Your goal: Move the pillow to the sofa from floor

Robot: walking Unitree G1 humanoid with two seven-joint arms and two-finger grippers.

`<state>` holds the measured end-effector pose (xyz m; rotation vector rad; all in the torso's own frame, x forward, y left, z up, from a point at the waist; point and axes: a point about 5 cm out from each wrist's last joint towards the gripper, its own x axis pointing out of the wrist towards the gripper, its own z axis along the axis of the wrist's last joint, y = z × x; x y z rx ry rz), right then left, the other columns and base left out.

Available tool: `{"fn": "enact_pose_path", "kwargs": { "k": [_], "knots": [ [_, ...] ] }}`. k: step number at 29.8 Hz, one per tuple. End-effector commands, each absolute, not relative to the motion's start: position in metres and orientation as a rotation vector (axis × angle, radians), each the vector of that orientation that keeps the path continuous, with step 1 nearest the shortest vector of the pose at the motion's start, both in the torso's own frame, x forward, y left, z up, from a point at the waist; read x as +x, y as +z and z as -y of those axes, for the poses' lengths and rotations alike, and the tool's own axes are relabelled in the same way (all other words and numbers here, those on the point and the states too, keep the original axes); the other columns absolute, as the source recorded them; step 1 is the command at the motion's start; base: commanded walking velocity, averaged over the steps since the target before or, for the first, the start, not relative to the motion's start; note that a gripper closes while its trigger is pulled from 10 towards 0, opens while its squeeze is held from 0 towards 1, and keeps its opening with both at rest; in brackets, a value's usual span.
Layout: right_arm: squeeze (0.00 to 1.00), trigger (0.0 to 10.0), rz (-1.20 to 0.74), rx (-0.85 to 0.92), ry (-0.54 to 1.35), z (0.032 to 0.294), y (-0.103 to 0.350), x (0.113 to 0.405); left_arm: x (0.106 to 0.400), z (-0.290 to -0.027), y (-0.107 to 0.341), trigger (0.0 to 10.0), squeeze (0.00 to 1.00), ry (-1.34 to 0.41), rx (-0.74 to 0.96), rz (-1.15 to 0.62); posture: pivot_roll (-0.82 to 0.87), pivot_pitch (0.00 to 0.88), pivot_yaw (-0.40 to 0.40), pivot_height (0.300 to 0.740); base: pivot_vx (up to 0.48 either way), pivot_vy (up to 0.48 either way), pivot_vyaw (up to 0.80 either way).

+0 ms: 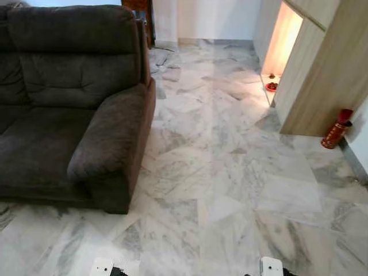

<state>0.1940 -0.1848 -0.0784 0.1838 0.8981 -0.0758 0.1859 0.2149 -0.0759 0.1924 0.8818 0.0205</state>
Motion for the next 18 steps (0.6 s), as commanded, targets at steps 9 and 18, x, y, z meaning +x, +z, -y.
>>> {"fn": "enact_pose_path", "kwargs": {
  "k": [9, 18],
  "knots": [
    [0.00, 10.0, -0.918, 0.194, -0.057, 0.1792, -0.0823, 0.1874, 0.1795, -0.2157, -0.0794, 10.0, 0.00, 0.027, 0.189, -0.913, 0.05, 0.113, 0.051, 0.740, 0.000, 0.458, 0.00],
    [0.00, 10.0, -0.925, 0.193, -0.056, 0.1792, -0.0831, 0.1859, 0.1782, -0.2165, -0.0800, 10.0, 0.00, 0.036, 0.181, -0.919, 0.04, 0.111, 0.051, 0.740, 0.000, 0.458, 0.00]
  ]
}}
